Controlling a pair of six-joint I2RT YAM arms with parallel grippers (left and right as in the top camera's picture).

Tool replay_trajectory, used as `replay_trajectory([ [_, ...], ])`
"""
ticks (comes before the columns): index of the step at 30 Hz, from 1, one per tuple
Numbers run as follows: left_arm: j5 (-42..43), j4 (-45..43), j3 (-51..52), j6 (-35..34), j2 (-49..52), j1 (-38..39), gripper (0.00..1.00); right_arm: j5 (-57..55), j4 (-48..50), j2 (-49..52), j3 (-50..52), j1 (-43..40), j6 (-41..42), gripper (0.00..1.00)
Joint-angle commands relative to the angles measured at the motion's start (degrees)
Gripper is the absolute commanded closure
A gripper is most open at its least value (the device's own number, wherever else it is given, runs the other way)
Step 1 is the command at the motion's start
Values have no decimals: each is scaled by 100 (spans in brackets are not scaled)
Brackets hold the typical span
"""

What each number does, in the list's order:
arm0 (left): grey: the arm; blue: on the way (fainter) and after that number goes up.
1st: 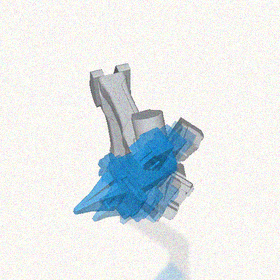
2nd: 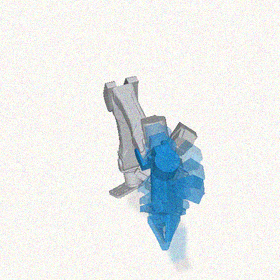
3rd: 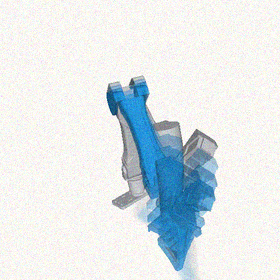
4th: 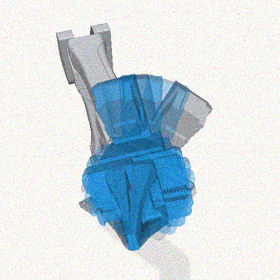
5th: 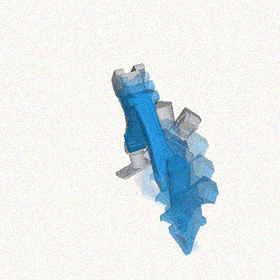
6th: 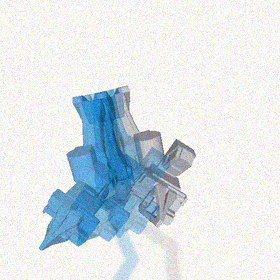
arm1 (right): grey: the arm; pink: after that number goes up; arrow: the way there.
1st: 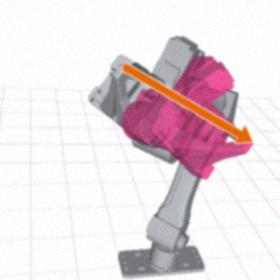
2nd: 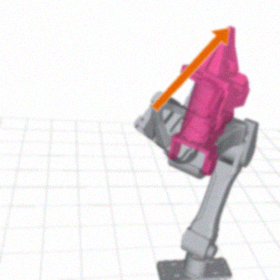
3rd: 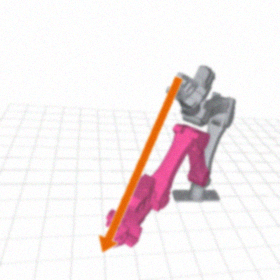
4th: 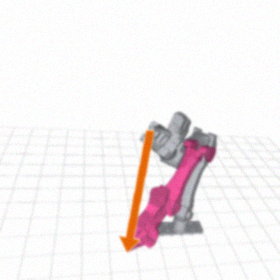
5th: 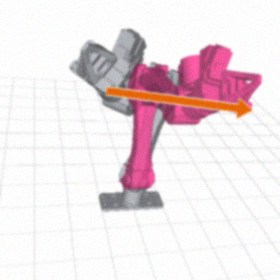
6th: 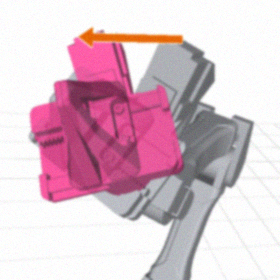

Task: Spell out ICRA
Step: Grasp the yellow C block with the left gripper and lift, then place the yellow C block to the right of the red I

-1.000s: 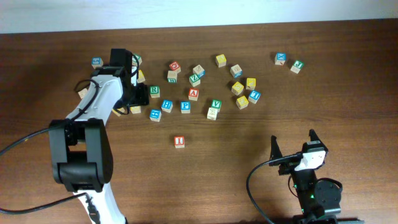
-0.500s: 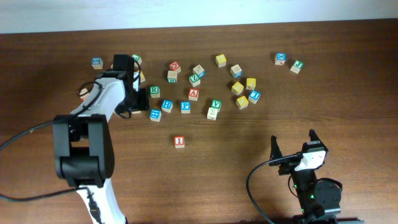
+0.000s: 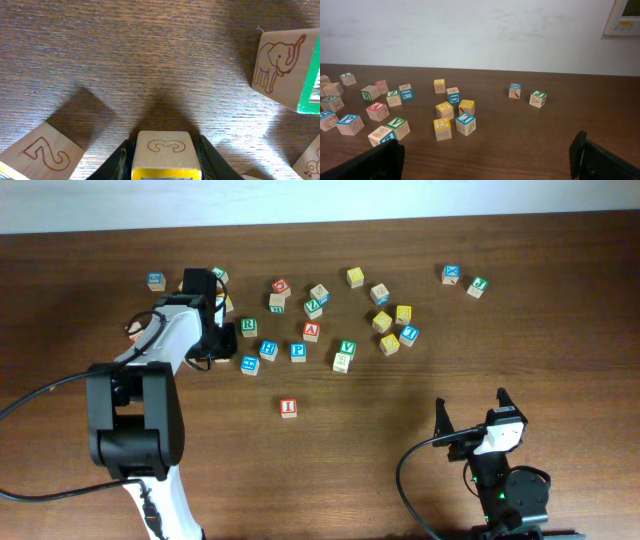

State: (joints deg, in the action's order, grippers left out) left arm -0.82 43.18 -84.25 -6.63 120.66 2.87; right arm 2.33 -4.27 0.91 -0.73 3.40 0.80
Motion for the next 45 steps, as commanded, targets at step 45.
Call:
replay_trajectory([
  [45,1578,2778,-1126,-1670,-1471,3801,74,-46,-20,-44,42,-44,-39,2],
])
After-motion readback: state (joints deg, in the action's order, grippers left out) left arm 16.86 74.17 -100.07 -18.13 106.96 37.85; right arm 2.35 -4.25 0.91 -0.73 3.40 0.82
